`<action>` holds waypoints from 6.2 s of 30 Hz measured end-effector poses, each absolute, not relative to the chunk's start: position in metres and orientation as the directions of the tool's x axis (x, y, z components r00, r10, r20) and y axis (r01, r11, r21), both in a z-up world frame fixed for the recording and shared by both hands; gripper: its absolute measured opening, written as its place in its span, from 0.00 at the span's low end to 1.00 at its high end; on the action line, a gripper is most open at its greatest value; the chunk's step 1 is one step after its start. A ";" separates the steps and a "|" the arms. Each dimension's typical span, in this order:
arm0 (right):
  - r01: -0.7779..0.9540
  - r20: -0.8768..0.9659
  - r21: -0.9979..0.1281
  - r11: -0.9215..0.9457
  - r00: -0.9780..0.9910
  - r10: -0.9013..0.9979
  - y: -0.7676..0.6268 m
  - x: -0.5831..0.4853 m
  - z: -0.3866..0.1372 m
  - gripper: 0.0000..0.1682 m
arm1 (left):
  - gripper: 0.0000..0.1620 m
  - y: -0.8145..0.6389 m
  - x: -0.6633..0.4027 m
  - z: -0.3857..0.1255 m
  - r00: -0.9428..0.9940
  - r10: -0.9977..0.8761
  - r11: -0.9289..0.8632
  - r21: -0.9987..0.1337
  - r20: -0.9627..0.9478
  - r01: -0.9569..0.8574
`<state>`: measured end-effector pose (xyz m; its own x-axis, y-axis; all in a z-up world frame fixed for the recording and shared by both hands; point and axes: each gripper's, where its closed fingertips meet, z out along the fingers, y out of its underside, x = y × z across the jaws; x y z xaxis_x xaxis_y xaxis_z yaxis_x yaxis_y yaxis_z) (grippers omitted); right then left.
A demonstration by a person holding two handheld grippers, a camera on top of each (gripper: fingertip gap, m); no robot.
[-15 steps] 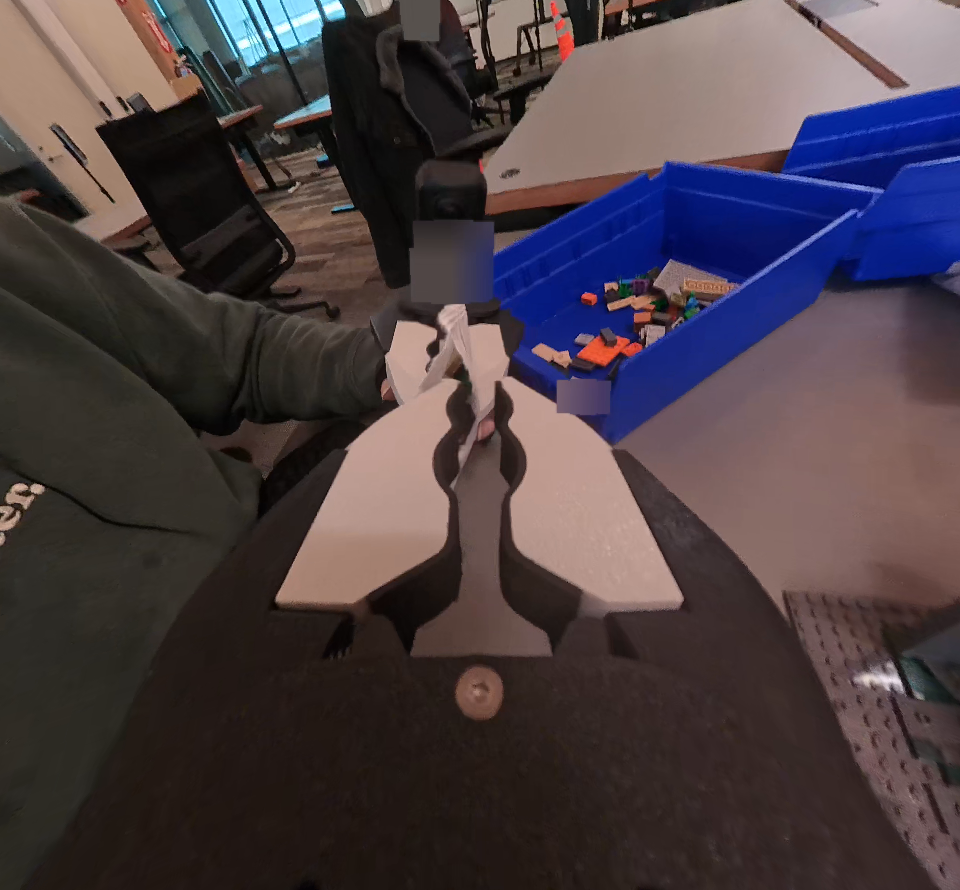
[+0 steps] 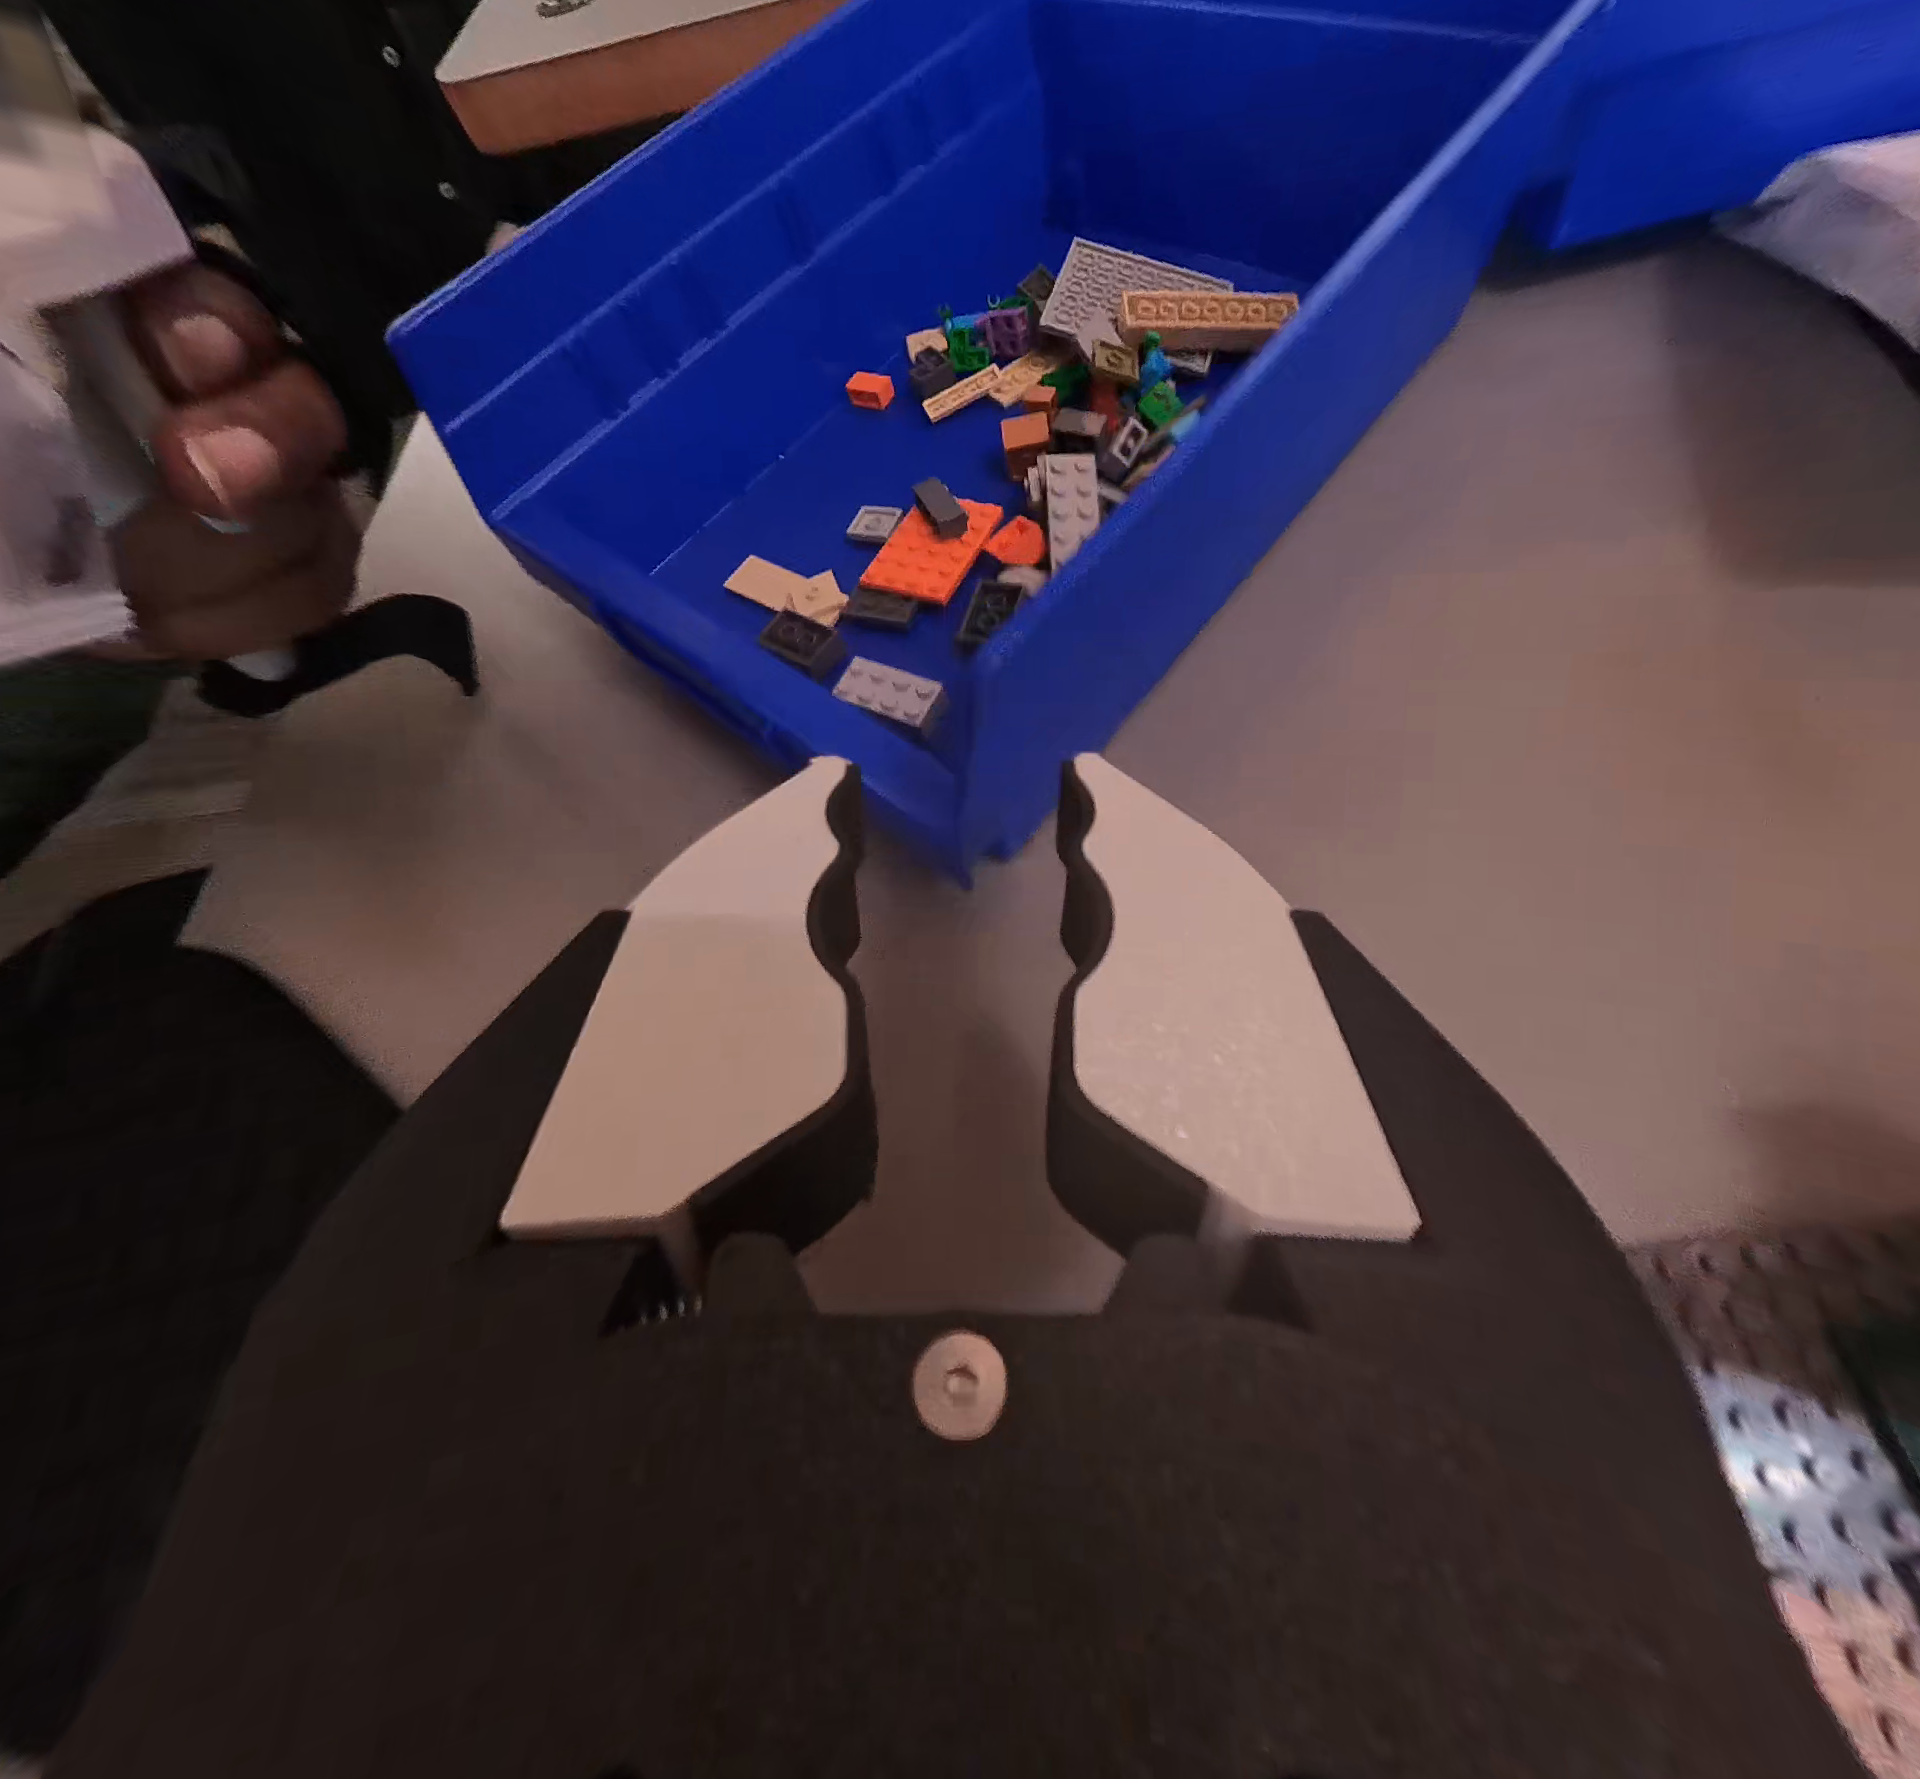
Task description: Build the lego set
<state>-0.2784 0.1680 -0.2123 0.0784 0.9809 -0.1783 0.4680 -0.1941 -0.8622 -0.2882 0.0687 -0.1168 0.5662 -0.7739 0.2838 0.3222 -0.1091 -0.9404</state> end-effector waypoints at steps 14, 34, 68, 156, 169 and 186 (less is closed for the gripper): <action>0.425 -0.043 -0.903 -0.070 0.072 0.996 0.132 -0.319 -0.210 0.09 | 0.10 0.104 -0.334 -0.114 0.721 -0.624 -0.218 -0.953 0.301 0.210; 0.278 -0.427 -0.848 -0.451 0.143 0.893 0.167 -0.202 -0.187 0.30 | 0.10 0.170 -0.248 -0.148 0.667 -0.558 -0.421 -0.861 0.493 0.285; 0.409 -0.489 -0.838 -0.361 -0.268 0.830 0.145 -0.163 -0.199 0.07 | 0.04 0.139 -0.202 -0.176 0.694 -0.566 -0.422 -0.880 0.445 0.219; 0.260 -0.426 -0.870 -0.419 0.031 0.904 0.205 -0.227 -0.225 0.00 | 0.13 0.210 -0.281 -0.223 0.409 -0.863 -0.502 -0.406 0.296 -0.764; 0.116 -0.483 -0.872 -0.475 -0.053 0.874 0.208 -0.216 -0.186 0.00 | 0.11 0.204 -0.257 -0.205 0.285 -0.906 -0.420 -0.581 0.312 -0.697; 0.393 -0.351 -0.845 -0.362 0.101 0.931 0.192 -0.188 -0.243 0.07 | 0.09 0.198 -0.278 -0.229 0.280 -0.886 -0.406 -0.327 0.370 -0.853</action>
